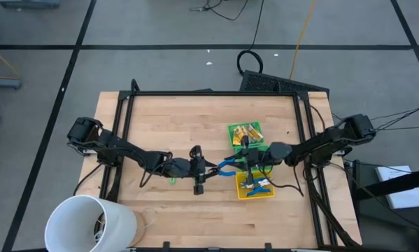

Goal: Pick & Place School Supplies
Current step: Put the blue pliers into the yellow bin

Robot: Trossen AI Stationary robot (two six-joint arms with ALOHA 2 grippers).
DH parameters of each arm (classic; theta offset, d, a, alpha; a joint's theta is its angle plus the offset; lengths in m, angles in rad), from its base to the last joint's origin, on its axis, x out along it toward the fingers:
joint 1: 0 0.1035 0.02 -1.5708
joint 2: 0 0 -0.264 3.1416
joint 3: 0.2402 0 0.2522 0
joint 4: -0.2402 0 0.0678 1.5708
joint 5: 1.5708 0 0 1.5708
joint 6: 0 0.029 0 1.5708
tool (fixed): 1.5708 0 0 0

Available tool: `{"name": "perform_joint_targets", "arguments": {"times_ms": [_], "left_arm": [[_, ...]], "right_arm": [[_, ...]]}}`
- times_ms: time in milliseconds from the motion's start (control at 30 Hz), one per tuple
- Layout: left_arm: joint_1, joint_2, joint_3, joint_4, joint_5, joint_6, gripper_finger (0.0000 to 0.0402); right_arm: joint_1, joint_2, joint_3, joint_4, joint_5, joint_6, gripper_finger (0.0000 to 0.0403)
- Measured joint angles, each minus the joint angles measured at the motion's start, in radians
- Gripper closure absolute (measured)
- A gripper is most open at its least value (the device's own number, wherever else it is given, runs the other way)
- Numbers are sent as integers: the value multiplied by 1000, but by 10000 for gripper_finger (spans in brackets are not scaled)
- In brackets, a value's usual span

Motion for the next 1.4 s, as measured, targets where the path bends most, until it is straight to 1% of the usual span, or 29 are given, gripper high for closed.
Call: {"name": "perform_joint_targets", "arguments": {"times_ms": [100,233,433,533,667,700,767,833,933,1033,1200,1300,1400], "left_arm": [[-2,0,0,0,-5,-15,225],[-2,0,0,-2,-5,-35,193],[-2,0,0,-5,-5,-36,168],[-2,0,0,-6,-5,-36,164],[-2,0,0,-13,-5,-37,163],[-2,0,0,-13,-5,-37,163],[-2,0,0,-12,-5,-38,162],[-2,0,0,-12,-5,-40,163],[-2,0,0,-12,-5,-48,162],[2,0,0,-11,-4,-67,162],[3,0,0,-11,-4,-96,162],[3,0,0,-11,-4,-98,162],[3,0,0,-10,-4,-98,162]], "right_arm": [[1,-64,0,-72,-2,-1,366],[17,-188,0,-246,1,-6,366],[92,-362,-1,-490,19,-11,366],[168,-434,-1,-603,89,-32,366],[304,-514,-1,-696,176,-88,367],[336,-528,-1,-728,216,-92,367],[396,-557,-1,-810,331,-86,367],[446,-581,-7,-873,425,-51,367],[501,-597,-36,-855,470,-15,367],[533,-600,-88,-793,477,-17,367],[537,-599,-185,-672,481,19,367],[537,-599,-242,-588,480,10,367],[537,-599,-288,-540,475,-8,367]]}}
